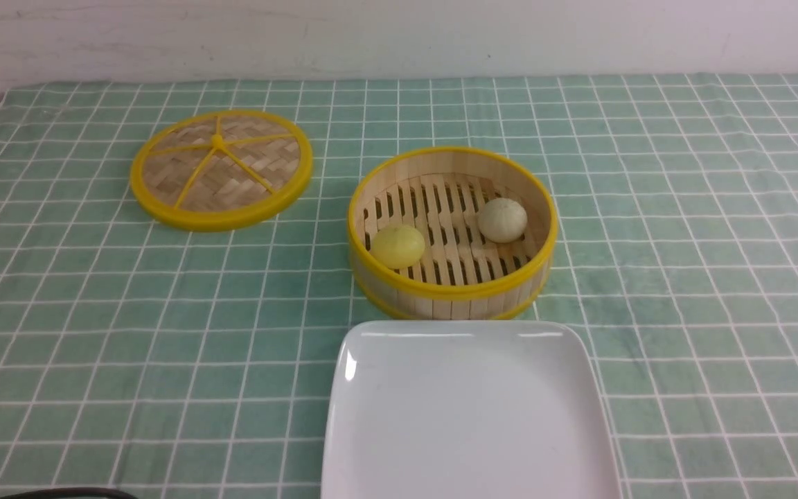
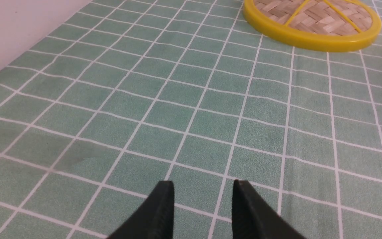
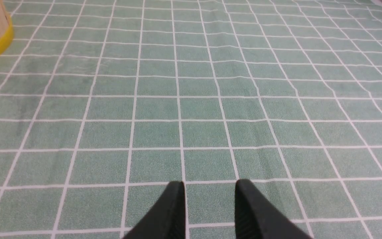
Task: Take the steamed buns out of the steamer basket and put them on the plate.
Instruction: Use the right arm to grab the steamed stuffed bun that is closest to it
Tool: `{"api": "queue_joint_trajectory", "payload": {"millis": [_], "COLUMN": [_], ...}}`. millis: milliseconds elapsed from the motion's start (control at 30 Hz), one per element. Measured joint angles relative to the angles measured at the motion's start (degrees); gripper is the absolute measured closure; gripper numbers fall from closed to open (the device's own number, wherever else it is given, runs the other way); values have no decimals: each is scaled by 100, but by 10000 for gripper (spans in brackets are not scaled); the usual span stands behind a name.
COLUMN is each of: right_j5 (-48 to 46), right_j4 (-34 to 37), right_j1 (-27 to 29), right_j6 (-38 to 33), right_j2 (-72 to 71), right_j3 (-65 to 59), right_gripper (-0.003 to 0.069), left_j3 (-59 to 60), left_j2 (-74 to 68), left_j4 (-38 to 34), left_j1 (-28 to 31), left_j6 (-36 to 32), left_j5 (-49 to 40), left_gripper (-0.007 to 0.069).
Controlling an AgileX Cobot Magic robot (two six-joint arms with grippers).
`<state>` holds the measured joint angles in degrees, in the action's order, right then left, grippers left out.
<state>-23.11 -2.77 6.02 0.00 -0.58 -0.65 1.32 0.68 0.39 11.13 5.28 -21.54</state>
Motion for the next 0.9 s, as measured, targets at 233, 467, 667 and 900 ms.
{"api": "queue_joint_trajectory", "payload": {"millis": [233, 467, 667, 900], "right_j5": [0, 0, 0, 51], "right_j4": [0, 0, 0, 9], "right_j1": [0, 0, 0, 0], "right_j6": [0, 0, 0, 134], "right_j2": [0, 0, 0, 0], "right_j3": [0, 0, 0, 0], "right_gripper": [419, 419, 419, 419], "left_j3": [0, 0, 0, 0], "left_j2": [0, 0, 0, 0], "left_j4": [0, 0, 0, 0], "left_j1": [0, 0, 0, 0], "left_j6": [0, 0, 0, 0], "left_j5": [0, 0, 0, 0], "left_gripper": [347, 347, 347, 347]}}
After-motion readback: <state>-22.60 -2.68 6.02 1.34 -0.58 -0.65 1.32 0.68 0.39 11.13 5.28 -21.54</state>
